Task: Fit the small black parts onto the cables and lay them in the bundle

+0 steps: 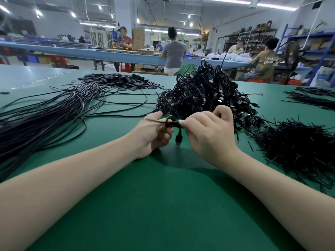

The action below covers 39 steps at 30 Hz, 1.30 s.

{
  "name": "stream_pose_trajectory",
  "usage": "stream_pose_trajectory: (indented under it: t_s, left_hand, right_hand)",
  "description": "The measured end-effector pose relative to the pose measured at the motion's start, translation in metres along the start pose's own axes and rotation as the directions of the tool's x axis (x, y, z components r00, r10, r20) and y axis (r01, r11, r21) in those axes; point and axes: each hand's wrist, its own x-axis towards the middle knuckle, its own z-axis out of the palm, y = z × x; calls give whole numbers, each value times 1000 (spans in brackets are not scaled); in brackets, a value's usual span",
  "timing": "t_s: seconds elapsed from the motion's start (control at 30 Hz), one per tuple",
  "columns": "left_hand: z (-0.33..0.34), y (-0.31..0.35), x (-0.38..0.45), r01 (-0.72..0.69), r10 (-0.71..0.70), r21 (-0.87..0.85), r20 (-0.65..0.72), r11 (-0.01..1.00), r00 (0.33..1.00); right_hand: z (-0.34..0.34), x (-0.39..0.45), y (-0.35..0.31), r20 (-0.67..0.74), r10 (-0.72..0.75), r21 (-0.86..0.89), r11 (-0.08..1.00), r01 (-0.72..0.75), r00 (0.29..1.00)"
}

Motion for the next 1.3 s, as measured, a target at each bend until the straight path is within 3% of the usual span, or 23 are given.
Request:
stream_pose_trajectory:
  t_s: [0.07,0.13,0.2,0.23,0.3,0.37,0.43,0.5,0.53,0.6,0.67,0.73,0.8,0.87,0.93,1.0,1.07,1.1,1.17,1.2,1.27,1.3]
  left_hand:
    - [-4,1,-2,-12,13,-18,56,1000,998]
    - [-4,-4,-2,-142,138,41,86,989,987]
    - [-5,-10,-1,-305,323,273,-21,912,946]
    - [-7,-12,1,-369,440,442,-66,818,896]
    - [-15,-16,4,-404,589,727,-1,555,808]
    - [-18,-19,4,-306,559,858,26,412,828]
    - [-18,-18,6,-228,472,868,-8,441,881]
    - [-17,-15,6,-213,427,880,13,424,904]
    - [-17,-14,5,-214,419,892,31,398,907]
    - [-17,-14,1,-216,427,902,40,374,903]
    - [-15,-16,-1,-229,442,894,39,386,896]
    - [-14,-15,1,-235,493,865,-17,444,870]
    - [-18,-13,6,-244,552,755,-182,609,814]
    - [-25,-8,10,-193,496,600,-393,777,774]
    - [-35,0,16,-131,456,597,-433,791,778]
    - [-54,17,19,-135,560,747,-351,651,751]
    - [-84,46,16,-114,690,901,-233,418,685]
    - [-106,62,13,-33,704,959,-182,280,687]
    - [-158,89,3,234,581,972,-184,-12,793]
    - [-184,99,-5,364,471,920,-260,-143,843]
    - [-225,109,-25,530,275,771,-456,-352,846]
    - [-240,112,-36,559,200,725,-527,-402,826]
  right_hand:
    - [-1,1,2,-8,-14,-4,1000,14,1000]
    - [-2,-2,4,24,35,70,997,-36,999]
    - [-3,-4,4,67,118,169,977,-128,991]
    - [-3,-3,4,75,160,204,964,-173,984]
    - [-2,10,4,64,199,244,947,-209,978]
    - [1,35,9,69,177,258,947,-189,982]
    - [12,73,18,133,142,235,957,-170,981]
    - [31,112,34,306,114,72,987,-142,945]
    - [41,128,42,421,119,-55,993,-106,899]
    - [56,143,48,640,227,-267,961,-64,734]
    - [63,137,34,758,283,-308,949,-60,587]
    - [62,108,1,794,248,-238,967,-91,556]
    - [56,65,-32,805,226,-149,972,-182,548]
    - [42,26,-51,829,264,-75,926,-371,493]
    - [34,6,-51,836,345,-11,788,-616,427]
    - [33,3,-46,831,356,29,739,-673,427]
    - [33,5,-47,828,331,49,762,-646,453]
    - [34,6,-48,826,326,50,769,-637,459]
    - [35,5,-48,829,330,48,763,-645,452]
    - [35,4,-47,830,331,54,754,-655,449]
    - [35,5,-46,828,334,66,739,-671,450]
    - [34,6,-45,826,336,69,737,-673,452]
